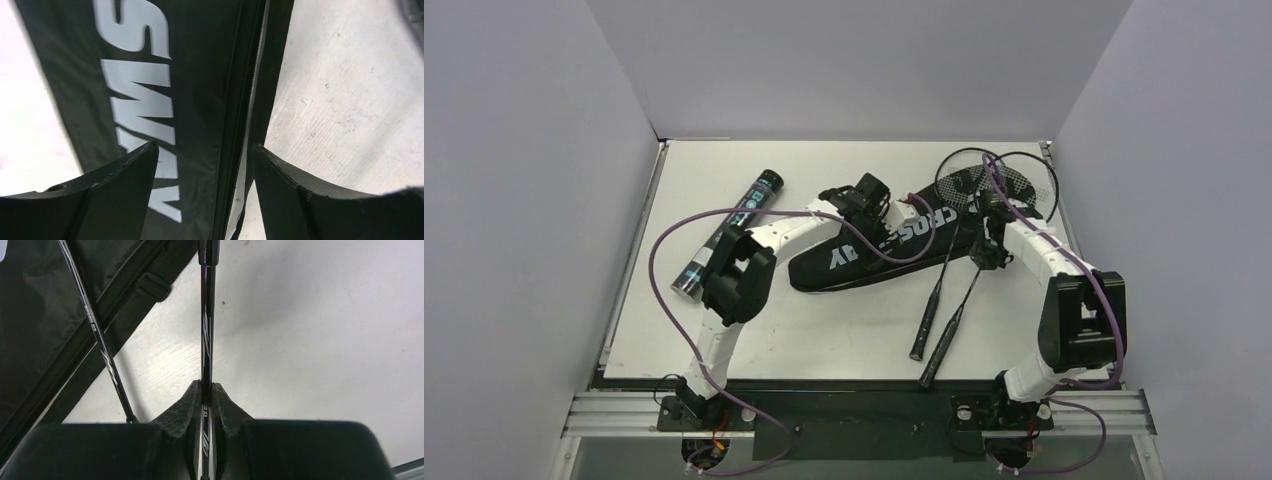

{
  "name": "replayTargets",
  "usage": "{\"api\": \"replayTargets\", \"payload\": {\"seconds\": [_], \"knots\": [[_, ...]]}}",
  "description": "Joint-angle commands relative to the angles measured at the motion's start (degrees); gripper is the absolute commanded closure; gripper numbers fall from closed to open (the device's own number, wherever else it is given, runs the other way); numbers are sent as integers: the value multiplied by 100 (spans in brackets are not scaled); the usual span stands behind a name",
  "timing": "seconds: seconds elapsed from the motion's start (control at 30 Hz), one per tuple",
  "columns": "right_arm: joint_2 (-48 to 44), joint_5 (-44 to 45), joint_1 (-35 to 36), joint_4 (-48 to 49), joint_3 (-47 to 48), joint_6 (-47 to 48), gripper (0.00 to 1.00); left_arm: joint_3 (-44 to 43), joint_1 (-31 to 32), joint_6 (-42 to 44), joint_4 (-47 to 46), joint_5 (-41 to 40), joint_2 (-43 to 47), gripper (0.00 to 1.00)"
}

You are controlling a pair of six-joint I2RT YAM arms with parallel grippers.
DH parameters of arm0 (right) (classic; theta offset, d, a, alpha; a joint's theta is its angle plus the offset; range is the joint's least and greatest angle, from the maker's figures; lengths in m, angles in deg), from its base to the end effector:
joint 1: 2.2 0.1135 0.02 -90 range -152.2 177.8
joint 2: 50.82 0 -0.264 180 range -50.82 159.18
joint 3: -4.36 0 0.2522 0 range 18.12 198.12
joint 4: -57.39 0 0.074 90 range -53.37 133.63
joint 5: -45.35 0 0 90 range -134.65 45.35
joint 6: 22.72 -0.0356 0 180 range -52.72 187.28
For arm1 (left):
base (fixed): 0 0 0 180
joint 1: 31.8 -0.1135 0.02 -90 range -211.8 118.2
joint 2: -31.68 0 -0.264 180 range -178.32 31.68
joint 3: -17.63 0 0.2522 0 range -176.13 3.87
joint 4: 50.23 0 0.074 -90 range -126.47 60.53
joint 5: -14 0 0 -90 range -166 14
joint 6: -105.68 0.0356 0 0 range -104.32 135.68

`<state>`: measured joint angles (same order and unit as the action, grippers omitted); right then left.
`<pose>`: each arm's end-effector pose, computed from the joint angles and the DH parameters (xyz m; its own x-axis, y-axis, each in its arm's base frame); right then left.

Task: Pack up the badminton gear
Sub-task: Move the racket bag to the center of the board, then place the racket at the center of the board.

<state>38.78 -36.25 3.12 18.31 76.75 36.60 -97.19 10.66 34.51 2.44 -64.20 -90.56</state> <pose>0.3188 0.0245 0.2120 -0.7180 0.4401 -0.5393 0.4132 0.8930 0.1787 0.3383 -0.3194 0.2099 -0.3677 0.7647 -0.5292 0.9030 0.4295 -0.0068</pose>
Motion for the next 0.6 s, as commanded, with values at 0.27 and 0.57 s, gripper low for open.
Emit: {"api": "replayTargets", "payload": {"seconds": [0.27, 0.57], "knots": [[678, 544, 249, -428, 697, -562, 100, -8, 108, 225, 262, -162, -704, 36], [455, 866, -199, -512, 291, -562, 100, 781, -11, 88, 241, -130, -418, 75]]}}
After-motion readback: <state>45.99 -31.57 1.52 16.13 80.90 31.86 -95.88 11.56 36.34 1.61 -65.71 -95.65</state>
